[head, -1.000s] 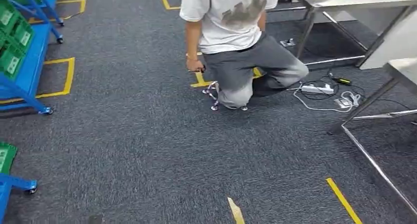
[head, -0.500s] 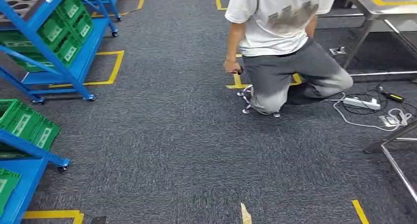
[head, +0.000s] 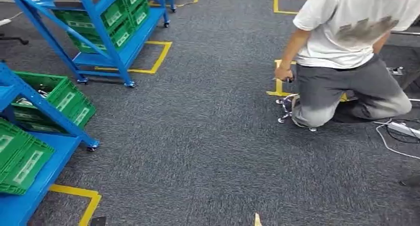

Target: Take the parts from the cabinet and place them on the table.

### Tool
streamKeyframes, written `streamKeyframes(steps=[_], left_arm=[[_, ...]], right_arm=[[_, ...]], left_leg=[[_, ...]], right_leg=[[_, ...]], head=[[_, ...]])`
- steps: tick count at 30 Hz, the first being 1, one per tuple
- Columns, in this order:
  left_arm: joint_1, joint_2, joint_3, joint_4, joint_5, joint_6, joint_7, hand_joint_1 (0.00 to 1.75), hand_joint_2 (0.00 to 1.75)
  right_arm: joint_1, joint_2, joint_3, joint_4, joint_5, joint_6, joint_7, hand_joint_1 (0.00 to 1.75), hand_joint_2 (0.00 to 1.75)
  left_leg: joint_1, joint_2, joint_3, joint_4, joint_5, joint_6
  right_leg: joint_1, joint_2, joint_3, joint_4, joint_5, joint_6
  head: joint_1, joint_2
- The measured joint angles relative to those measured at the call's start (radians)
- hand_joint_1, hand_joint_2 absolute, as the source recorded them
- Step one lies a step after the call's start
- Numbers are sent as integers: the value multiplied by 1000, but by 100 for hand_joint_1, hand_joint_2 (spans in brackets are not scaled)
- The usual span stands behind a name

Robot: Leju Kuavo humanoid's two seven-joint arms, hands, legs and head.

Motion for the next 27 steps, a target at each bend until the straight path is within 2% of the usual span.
streamKeyframes(steps=[1, 2, 3, 4, 5, 6, 7, 8, 10, 11, 12, 13, 14, 16, 17, 18, 19, 20, 21, 22, 23, 24, 26, 27], left_arm=[[0, 1, -1, 0, -1, -1, 0, 0, 175], [0, 1, -3, 0, -4, -1, 0, 0, 175], [1, 1, -6, 0, -4, -1, -2, 0, 175], [0, 1, -8, 0, -5, -1, -2, 0, 175], [-1, 0, -9, 0, -5, -1, -2, 0, 175], [-2, 0, -10, 0, -5, -1, -2, 0, 175], [-5, 0, -12, 0, -5, -1, -2, 0, 175], [-6, 1, -14, 0, -5, 0, -2, 0, 175], [-2, 2, -15, 0, -5, 0, -2, 0, 175], [2, 3, -15, 0, -5, 0, -2, 0, 0], [2, 5, -15, 0, -5, 0, -1, 0, 0], [1, 5, -15, 0, -5, 0, -1, 0, 0], [-2, 5, -15, 0, -5, 0, -1, 0, 0], [-6, 5, -16, 0, -5, 0, -1, 0, 0], [-5, 5, -16, 0, -5, 0, 1, 0, 0], [-2, 5, -16, 0, -4, 1, 5, 0, 0], [-1, 5, -16, 0, -4, 3, 5, 0, 0], [0, 5, -16, 0, -4, 5, 5, 0, 0], [-1, 6, -17, 0, -4, 6, 5, 0, 0], [-4, 6, -19, 0, -4, 7, 5, 0, 0], [-8, 6, -21, 0, -4, 7, 5, 0, 0], [-8, 6, -23, 0, -4, 8, 5, 0, 0], [-2, 7, -23, 0, -4, 12, 13, 0, 0], [0, 6, -23, 0, -4, 14, 13, 0, 0]], right_arm=[[2, -1, 0, 0, 4, 7, -4, 0, 0], [2, -1, 0, 0, 11, 14, -9, 0, 0], [3, -3, 0, 0, 20, 20, -11, 0, 0], [2, -3, 1, 0, 27, 21, -11, 0, 0], [2, -5, 2, 0, 33, 21, -13, 0, 0], [2, -6, 3, 0, 37, 21, -15, 0, 0], [2, -6, 5, 0, 39, 23, -21, 0, 0], [2, -6, 6, 0, 40, 29, -31, 0, 0], [1, -8, 8, 0, 49, 38, -55, 0, 0], [1, -9, 10, 0, 51, 39, -64, 0, 0], [0, -10, 12, 0, 54, 42, -71, 0, 0], [1, -10, 15, 0, 56, 45, -82, 0, 0], [2, -10, 15, 0, 58, 50, -91, 0, 0], [7, -10, 16, 0, 65, 57, -106, 0, 0], [7, -11, 17, 0, 69, 58, -109, 0, 0], [7, -11, 19, 0, 72, 59, -109, 0, 0], [6, -11, 24, 0, 74, 59, -109, 0, 0], [5, -11, 26, 0, 75, 59, -109, 0, 0], [5, -11, 26, 0, 76, 59, -109, 0, 0], [5, -11, 27, 0, 77, 59, -109, 0, 0], [6, -11, 29, 1, 78, 61, -109, 0, 0], [4, -11, 31, 1, 80, 62, -109, 0, 0], [-3, -11, 32, 1, 82, 66, -109, 0, 0], [-5, -11, 32, 1, 84, 64, -109, 0, 0]], left_leg=[[-1, -13, 0, 0, 0, 1], [-1, -27, 1, 1, -1, 1], [-1, -43, 3, 1, -1, 1], [-1, -57, 5, 1, -2, 0], [0, -77, 9, 2, -3, -2], [2, -90, 10, 4, -5, -5], [-5, -103, 4, 12, -9, -14], [0, -117, -2, 15, -9, -18], [6, -135, -7, 7, 0, -33], [6, -147, -10, 8, 1, -39], [5, -106, -12, 22, -12, -40], [0, -45, -30, 62, -42, -46], [1, -20, -64, 135, -84, -51], [5, -6, -137, 290, -150, -56], [7, -5, -150, 322, -151, -57], [7, -4, -139, 304, -129, -57], [6, 0, -107, 242, -89, -55], [5, 13, -59, 151, -43, -51], [1, 48, -12, 63, -7, -44], [-10, 96, 11, 21, -17, -39], [-14, 90, 10, 10, -16, -31], [-15, 78, 6, 11, -16, -30], [-15, 54, 4, 3, -14, -18], [-6, 44, 12, -5, -7, -10]], right_leg=[[1, 2, -41, 70, -17, 1], [0, 2, -65, 98, -10, 1], [0, 2, -65, 73, 25, 0], [0, 4, -48, 20, 68, -1], [-2, 17, -3, -92, 135, -3], [-5, 47, 30, -173, 174, -4], [-10, 99, 47, -212, 160, -5], [-10, 92, 58, -218, 157, -9], [-3, 73, 59, -216, 159, -20], [-6, 60, 61, -223, 163, -29], [-9, 43, 65, -228, 167, -35], [-7, 31, 67, -230, 165, -43], [-5, 15, 67, -230, 164, -45], [0, -21, 68, -230, 159, -49], [1, -38, 69, -230, 158, -50], [1, -51, 71, -230, 156, -50], [2, -64, 74, -230, 153, -49], [3, -77, 80, -230, 150, -47], [3, -88, 86, -230, 147, -44], [8, -98, 88, -229, 142, -39], [11, -109, 89, -226, 137, -32], [11, -122, 91, -228, 137, -29], [11, -144, 102, -234, 134, -18], [5, -107, 91, -226, 123, -10]], head=[[-1, 0], [0, 0], [-1, 0], [0, 0], [0, 0], [0, 0], [0, 0], [-3, 0], [-2, 0], [-2, 0], [-2, 0], [-11, 0], [-11, 0], [-11, 0], [-11, 0], [-11, 0], [-11, 0], [-11, 0], [-11, 0], [-11, 0], [-10, 0], [-8, 0], [-10, 0], [-10, 0]])
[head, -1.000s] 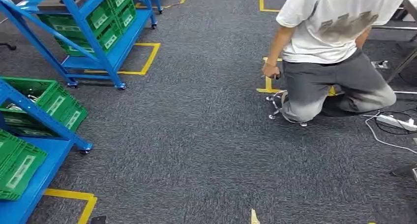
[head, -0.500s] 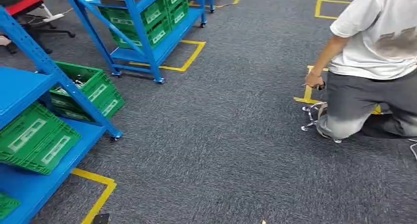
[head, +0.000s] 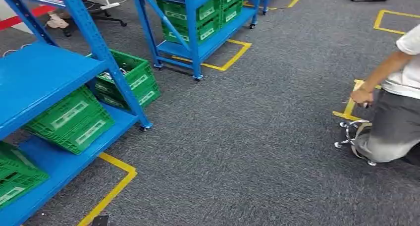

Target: Take the parts from the cabinet and place them on the table.

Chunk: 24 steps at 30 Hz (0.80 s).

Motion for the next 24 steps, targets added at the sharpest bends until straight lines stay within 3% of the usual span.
streamKeyframes(steps=[1, 2, 4, 5, 6, 7, 8, 9, 10, 11, 14, 15, 16, 17, 19, 20, 21, 22, 24], left_arm=[[-2, 0, 0, 0, 0, 1, 0, 0, 0], [-6, 0, 0, 0, 0, 2, 0, 0, 0], [-8, -1, 0, 0, 0, 2, 0, 0, 0], [-6, -1, 0, 0, 0, 2, 0, 0, 0], [-5, -1, 0, 0, 1, 2, 1, 0, 0], [-5, -1, 0, 0, 2, 2, 2, 0, 0], [-5, -2, 0, 0, 10, 3, 2, 0, 0], [-5, -3, 0, 0, 16, 3, 2, 0, 0], [-5, -3, 0, 0, 22, 5, 2, 0, 0], [-7, -4, 1, 0, 25, 6, 2, 0, 0], [2, -7, 2, 0, 31, 7, 0, 0, 0], [2, -7, 2, 0, 31, 8, 0, 0, 0], [3, -8, 2, 0, 31, 10, 0, 0, 0], [1, -8, 2, 0, 31, 10, 0, 0, 0], [-2, -8, 2, 0, 32, 11, -2, 0, 0], [-1, -8, 2, 0, 36, 12, -3, 0, 0], [3, -8, 3, 0, 43, 14, -3, 0, 0], [7, -9, 3, 0, 43, 14, -3, 0, 0], [8, -8, 6, 0, 45, 14, -3, 0, 0]], right_arm=[[0, 0, 0, 0, 0, -5, 0, 0, 0], [1, 0, 0, 0, 2, -11, 0, 0, 0], [6, -1, 1, 0, 5, -18, 0, 0, 0], [6, -3, 1, 0, 6, -21, 0, 0, 0], [6, -3, 1, 0, 7, -24, 0, 0, 0], [6, -5, 2, 0, 16, -36, -8, 0, 0], [7, -6, 10, 0, 44, -70, -25, 0, 0], [9, -9, 24, 0, 78, -117, -42, 0, 0], [14, -11, 47, 0, 117, -167, -60, 0, 0], [16, -11, 66, 0, 135, -196, -79, 0, 0], [17, -18, 107, 0, 152, -220, -110, 0, 0], [18, -18, 116, 0, 153, -221, -114, 0, 0], [20, -18, 123, 0, 156, -222, -119, 0, 0], [21, -18, 130, 1, 159, -223, -128, 0, 0], [28, -20, 140, 2, 162, -244, -152, 0, 0], [30, -21, 144, 2, 163, -263, -167, 0, 0], [30, -22, 148, 2, 164, -284, -180, 0, 0], [29, -23, 151, 2, 165, -298, -186, 0, 0], [28, -24, 156, 2, 167, -307, -192, 0, 0]], left_leg=[[2, -9, -1, 0, 1, 5], [3, -23, -2, 0, 1, 9], [3, -51, -3, 0, 1, 12], [3, -65, -2, 0, 1, 11], [3, -80, 0, 0, 1, 11], [4, -97, 2, 1, 0, 10], [6, -114, 5, 2, -2, 7], [8, -128, 7, 5, -4, 3], [6, -138, 2, 11, -8, -3], [4, -153, -8, 22, -11, -10], [15, -187, -18, 16, 0, -30], [15, -176, -21, 22, -7, -33], [8, -114, -31, 51, -27, -38], [8, -78, -61, 112, -62, -42], [9, -52, -139, 275, -132, -46], [10, -49, -162, 323, -143, -47], [11, -47, -162, 322, -127, -46], [10, -45, -139, 274, -88, -43], [6, -22, -52, 102, 2, -31]], right_leg=[[-2, 63, -12, 35, -25, 2], [-4, 93, -45, 108, -64, 4], [-4, 108, -134, 284, -133, 8], [-4, 108, -161, 326, -135, 9], [-5, 109, -164, 316, -110, 9], [-6, 110, -145, 260, -63, 8], [-8, 119, -104, 164, -5, 9], [-11, 147, -68, 77, 40, 9], [-18, 213, -49, 34, 39, 10], [-22, 221, -36, 7, 27, 4], [-11, 187, -33, 14, 32, -13], [-18, 168, -28, 6, 35, -23], [-15, 154, -24, 3, 35, -26], [-13, 137, -23, 3, 32, -32], [-7, 97, -20, 4, 27, -40], [-5, 82, -19, 4, 24, -41], [-4, 67, -15, 4, 21, -41], [-3, 54, -11, 4, 18, -41], [0, 31, 2, 3, 10, -39]], head=[[6, 0], [11, 0], [13, 0], [13, 0], [12, 0], [13, 0], [12, 0], [13, 0], [14, 0], [13, 0], [13, 0], [12, 0], [6, 0], [-1, 0], [0, 0], [0, 0], [0, 0], [0, 0], [0, 0]])
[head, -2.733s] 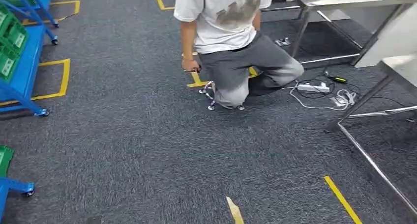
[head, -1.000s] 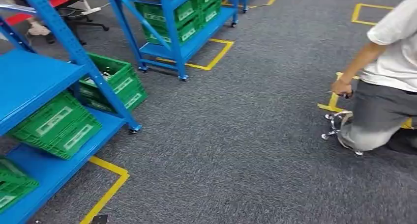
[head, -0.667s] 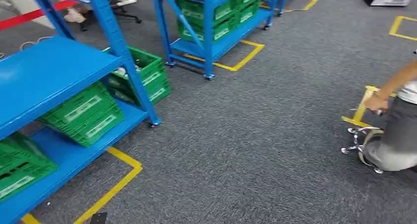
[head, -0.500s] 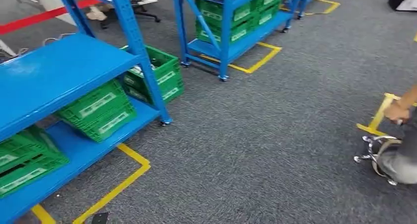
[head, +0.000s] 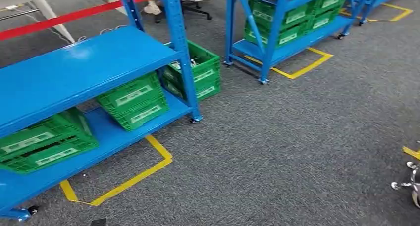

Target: Take the parts from the cabinet and place them on the table.

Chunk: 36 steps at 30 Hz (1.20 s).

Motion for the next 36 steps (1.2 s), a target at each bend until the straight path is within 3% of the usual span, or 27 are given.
streamKeyframes(steps=[1, 2, 5, 6, 7, 8, 10, 11, 12, 13, 15, 16, 17, 20, 21, 22, 23, 25, 26, 27, 28, 29, 30, 31, 32, 35, 36], left_arm=[[-1, 0, 2, 0, 0, 0, 0, 0, 0], [-6, 0, 3, 0, 0, 0, 0, 0, 0], [-1, -1, 3, 0, 0, 0, 0, 0, 0], [2, -1, 3, 0, 0, 3, 0, 0, 0], [2, -1, 4, 0, 0, 4, 0, 0, 0], [-1, -1, 5, 0, 0, 6, 0, 0, 0], [-4, -2, 5, 0, 0, 6, 0, 0, 0], [-3, -2, 5, 0, 0, 6, 0, 0, 0], [-2, -2, 6, 0, -1, 10, 0, 0, 0], [-1, -3, 6, 0, -1, 18, 0, 0, 0], [-2, -5, 7, 0, -1, 37, 0, 0, 0], [-2, -5, 7, 0, -1, 43, 2, 0, 0], [-5, -5, 7, 0, -2, 45, 4, 0, 0], [0, -5, 7, 0, -6, 45, 4, 0, 0], [1, -1, 7, 0, -9, 45, 4, 0, 0], [2, -1, 7, 0, -11, 45, 4, 0, 0], [0, -2, 7, 0, -12, 49, 3, 0, 0], [-5, -1, 7, 0, -13, 53, -3, 0, 0], [-5, -1, 7, 0, -13, 54, -10, 0, 0], [-3, -1, 7, 0, -13, 56, -13, 0, 0], [0, -1, 7, 0, -13, 58, -15, 0, 0], [0, -1, 7, 0, -13, 58, -16, 0, 0], [0, -1, 7, 0, -13, 59, -17, 0, 0], [-1, 0, 7, 0, -13, 60, -18, 0, 0], [-5, 0, 7, 0, -13, 60, -18, 0, 0], [-1, 0, 7, 0, -13, 60, -18, 0, 0], [1, 0, 7, 0, -13, 60, -18, 0, 0]], right_arm=[[0, 0, 2, 0, 0, -1, -2, 0, 0], [1, 0, 3, 3, 0, -2, -3, 0, 0], [-2, -1, 8, 3, 1, -1, -2, 0, 0], [-5, -3, 11, 3, 2, -2, -3, 0, 0], [-5, -5, 11, 3, 2, -2, -4, 0, 0], [-5, -5, 11, 4, 2, -2, -5, 0, 0], [-1, -8, 12, 6, 2, -2, -5, 0, 0], [2, -10, 12, 7, 3, -2, -5, 0, 0], [4, -10, 12, 7, 3, -5, -6, 0, 0], [5, -12, 13, 7, 3, -9, -8, 0, 0], [4, -15, 14, 7, 3, -12, -11, 0, 0], [4, -15, 15, 8, 3, -11, -12, 0, 0], [5, -15, 16, 13, 3, -10, -14, 0, 0], [3, -16, 18, 14, 10, -8, -15, 0, 0], [3, -14, 19, 14, 12, -8, -15, 0, 0], [2, -15, 20, 14, 14, -8, -14, 0, 0], [3, -15, 20, 14, 14, -8, -14, 0, 0], [8, -15, 22, 14, 14, -8, -12, 0, 0], [8, -16, 22, 14, 13, -8, -11, 0, 0], [8, -16, 22, 14, 13, -8, -11, 0, 0], [6, -16, 23, 14, 14, -8, -12, 0, 0], [5, -16, 24, 14, 14, -8, -12, 0, 0], [5, -16, 25, 14, 14, -8, -11, 0, 0], [5, -15, 26, 14, 14, -8, -12, 0, 0], [6, -14, 26, 16, 14, -8, -12, 0, 0], [-1, -14, 26, 16, 14, -8, -11, 0, 0], [-3, -14, 26, 16, 14, -8, -12, 0, 0]], left_leg=[[-10, 58, 30, -60, 4, 11], [-22, 79, 40, -83, -8, 17], [-23, 44, 31, -80, -7, 25], [-10, 29, 43, -97, 2, 33], [-9, 22, 45, -99, 3, 35], [-7, 9, 43, -99, 4, 40], [-6, -18, 42, -99, 4, 43], [-6, -33, 42, -98, 4, 43], [-6, -47, 44, -97, 4, 42], [-4, -64, 46, -97, 3, 41], [1, -94, 49, -91, -2, 34], [3, -106, 46, -86, -6, 27], [-2, -120, 39, -73, -10, 20], [6, -150, 31, -81, 2, 2], [6, -157, 28, -76, -3, -2], [0, -107, 22, -60, -17, -6], [0, -60, -4, -2, -54, -12], [3, -30, -78, 156, -127, -17], [4, -27, -108, 219, -146, -19], [5, -25, -114, 231, -138, -19], [5, -23, -95, 195, -105, -17], [4, -19, -59, 124, -63, -13], [1, -3, -9, 24, -16, -5], [-6, 40, 31, -56, 6, 5], [-18, 70, 40, -77, -15, 11], [-20, 36, 32, -77, -11, 19], [-14, 22, 40, -92, -4, 28]], right_leg=[[1, -9, 0, -2, -4, 4], [8, -20, 3, 2, -13, 14], [8, -57, 17, -7, -14, 23], [6, -44, 12, -1, -26, 32], [4, 17, 7, 20, -40, 36], [2, 58, -23, 81, -72, 40], [0, 77, -111, 251, -140, 44], [0, 78, -147, 309, -150, 46], [-1, 78, -162, 317, -135, 47], [-3, 79, -153, 275, -91, 47], [-8, 97, -87, 108, 13, 50], [-16, 153, -55, 37, 27, 54], [-18, 170, -45, 11, 15, 50], [-8, 140, -38, 21, 18, 28], [-18, 124, -36, 13, 23, 19], [-16, 114, -33, 12, 23, 13], [-15, 100, -33, 12, 20, 4], [-10, 68, -32, 12, 17, -1], [-9, 52, -32, 12, 15, -2], [-8, 38, -31, 12, 14, -2], [-7, 26, -29, 12, 12, -2], [-5, 15, -25, 12, 9, -1], [-4, 2, -18, 12, 6, 0], [-3, -8, -15, 12, 2, 2], [5, -19, -14, 13, -4, 11], [3, -49, -4, 5, -5, 23], [6, -59, 3, 3, -9, 30]], head=[[1, 0], [-1, 0], [1, 0], [-2, 0], [7, 0], [8, 0], [11, 0], [10, 0], [11, 0], [10, 0], [11, 0], [12, 0], [13, 0], [11, 0], [11, 0], [7, 0], [-4, 0], [-3, 0], [-3, 0], [-3, 0], [-3, 0], [-4, 0], [-4, 0], [-3, 0], [-3, 0], [-2, 0], [-3, 0]])
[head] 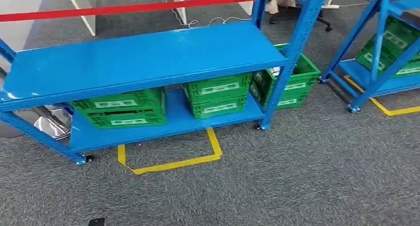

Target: Take the parts from the cabinet and place them on the table.

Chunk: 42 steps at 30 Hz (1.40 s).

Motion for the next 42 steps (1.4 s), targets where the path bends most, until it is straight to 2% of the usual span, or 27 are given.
streamKeyframes(steps=[2, 3, 5, 6, 8, 10, 11, 12, 15, 17, 18, 19, 20, 21, 24, 25, 28, 29, 30, 31, 32, 34, 35, 37, 39, 41, 42], left_arm=[[-1, -1, 0, 0, 0, 0, 0, 0, 0], [-4, -1, 0, 0, 0, 0, 0, 0, 0], [-4, -2, 0, 0, 0, 0, 0, 0, 0], [-3, -2, 0, 0, 0, 0, 0, 0, 0], [-2, -2, 0, 0, 0, 0, 0, 0, 0], [-4, -2, 0, 0, 0, 2, 0, 0, 0], [-4, -1, 0, 0, 0, 3, 0, 0, 0], [-2, -1, 0, 0, 0, 9, -3, 0, 0], [1, 0, -2, 0, -12, 20, -15, 0, 0], [-1, 8, -6, 0, -21, 20, -15, 0, 0], [-2, 8, -8, 0, -23, 21, -15, 0, 0], [-4, 8, -11, 0, -26, 22, -15, 0, 0], [-4, 5, -14, 0, -29, 24, -13, 0, 0], [-4, 5, -14, 0, -29, 25, -12, 0, 0], [-1, 6, -14, 0, -28, 25, -8, 0, 0], [0, 6, -14, 0, -28, 25, -8, 0, 0], [3, 2, -14, 0, -28, 25, -8, 0, 0], [3, 6, -14, 0, -28, 26, -6, 0, 0], [1, 13, -14, -1, -28, 27, -4, 0, 0], [1, 9, -14, -1, -28, 27, -2, 0, 0], [1, 8, -14, -1, -28, 29, 5, 0, 0], [-1, 8, -14, -1, -28, 30, 10, 0, 0], [-2, 7, -14, -1, -28, 30, 10, 0, 0], [-8, 7, -14, -1, -25, 31, 12, 0, 0], [-8, 7, -14, -1, -25, 36, 24, 0, 0], [-4, 5, -14, -1, -24, 40, 24, 0, 0], [-4, 3, -14, -1, -25, 43, 27, 0, 0]], right_arm=[[-1, 0, 0, 0, 0, -1, -1, 0, 0], [-1, 0, 0, 1, 0, 0, -1, 0, 0], [4, 0, 0, 2, 0, 0, 0, 0, 0], [5, 0, 0, 2, 0, 0, 0, 0, 0], [6, 0, 0, 2, 0, 0, 1, 0, 0], [6, 0, 0, 2, -2, -1, 1, 0, 0], [5, 0, 0, 4, -4, -2, 1, 0, 0], [-1, 0, 0, 6, -18, 0, 0, 0, 0], [-4, 1, -8, 6, -59, 63, 28, 0, 0], [-5, 5, -15, 6, -67, 87, 53, 0, 0], [-6, 6, -18, 6, -69, 92, 58, 0, 0], [-9, 8, -19, 6, -70, 95, 65, 0, 0], [-7, 8, -19, 6, -70, 98, 69, 0, 0], [-10, 8, -19, 6, -69, 100, 75, 0, 0], [-13, 8, -23, 6, -72, 105, 78, 0, 0], [-12, 8, -27, 6, -72, 105, 80, 0, 0], [-12, 8, -34, 6, -72, 105, 85, 0, 0], [-13, 10, -34, 7, -73, 107, 89, 0, 0], [-11, 18, -35, 9, -72, 111, 89, 0, 0], [-12, 14, -37, 9, -76, 108, 94, 0, 0], [-12, 14, -40, 8, -74, 111, 95, 0, 0], [-12, 16, -40, 8, -73, 113, 97, 0, 0], [-11, 16, -41, 8, -73, 113, 99, 0, 0], [-7, 16, -43, 8, -73, 113, 102, 0, 0], [-8, 16, -44, 8, -73, 114, 113, 0, 0], [-9, 16, -45, 8, -73, 115, 118, 0, 0], [-9, 16, -45, 8, -73, 116, 123, 0, 0]], left_leg=[[10, -17, 5, -9, 9, 9], [13, -30, 2, -8, 11, 12], [13, -58, 2, -8, 10, 13], [14, -73, 3, -7, 10, 13], [17, -103, 7, -6, 8, 11], [21, -123, 8, 3, 0, -1], [13, -133, 3, 16, -5, -9], [14, -140, -3, 17, -7, -13], [14, -139, -2, 18, -4, 9], [12, -138, 1, 17, -7, 4], [2, -130, 12, -5, -3, 7], [7, -126, 55, -82, 20, 31], [13, -117, 86, -127, 35, 30], [17, -116, 104, -152, 42, 41], [30, -105, 118, -147, 23, 19], [36, -105, 122, -137, 11, 8], [70, -111, 130, -80, -41, -35], [68, -111, 120, -52, -63, -55], [70, -112, 114, -23, -86, -68], [65, -112, 111, -13, -87, -70], [64, -112, 114, -13, -91, -72], [68, -109, 115, -12, -98, -77], [66, -73, 102, 17, -108, -74], [60, -43, 16, 172, -167, -71], [53, -41, -84, 326, -204, -62], [40, -42, -108, 320, -152, -41], [30, -41, -95, 256, -87, -20]], right_leg=[[-7, 101, -31, 56, -40, 7], [-9, 127, -70, 137, -80, 11], [-12, 138, -160, 306, -137, 19], [-13, 138, -180, 328, -128, 21], [-16, 140, -151, 237, -46, 25], [-26, 174, -69, 46, 48, 30], [-27, 192, -61, 20, 29, 30], [-27, 190, -60, 21, 28, 15], [-26, 189, -53, 18, 33, 12], [-37, 190, -50, 5, 34, 24], [-39, 191, -41, -15, 39, 28], [-29, 191, -26, -37, 47, 26], [-26, 170, -33, -19, 50, 20], [-23, 162, -55, 23, 25, 19], [-34, 151, -176, 210, -45, 42], [-40, 149, -193, 223, -32, 52], [-63, 148, -107, 32, 98, 92], [-57, 164, -105, 43, 67, 105], [-60, 172, -94, 42, 58, 91], [-61, 170, -102, 66, 46, 51], [-59, 167, -102, 73, 37, 39], [-59, 159, -105, 80, 26, 25], [-55, 156, -99, 79, 21, 16], [-50, 140, -86, 73, 13, 14], [-40, 131, -74, 71, 2, 9], [-28, 131, -56, 70, -11, 1], [-20, 130, -41, 69, -19, -4]], head=[[8, 0], [11, 0], [11, 0], [12, 0], [12, 0], [13, 0], [19, 0], [19, 0], [14, 0], [16, 0], [8, 0], [1, 0], [5, 0], [14, 0], [18, 0], [15, 0], [18, 0], [20, 0], [44, 0], [39, 0], [16, 0], [11, 0], [1, 0], [-6, 0], [-6, 0], [-6, 0], [-6, 0]])
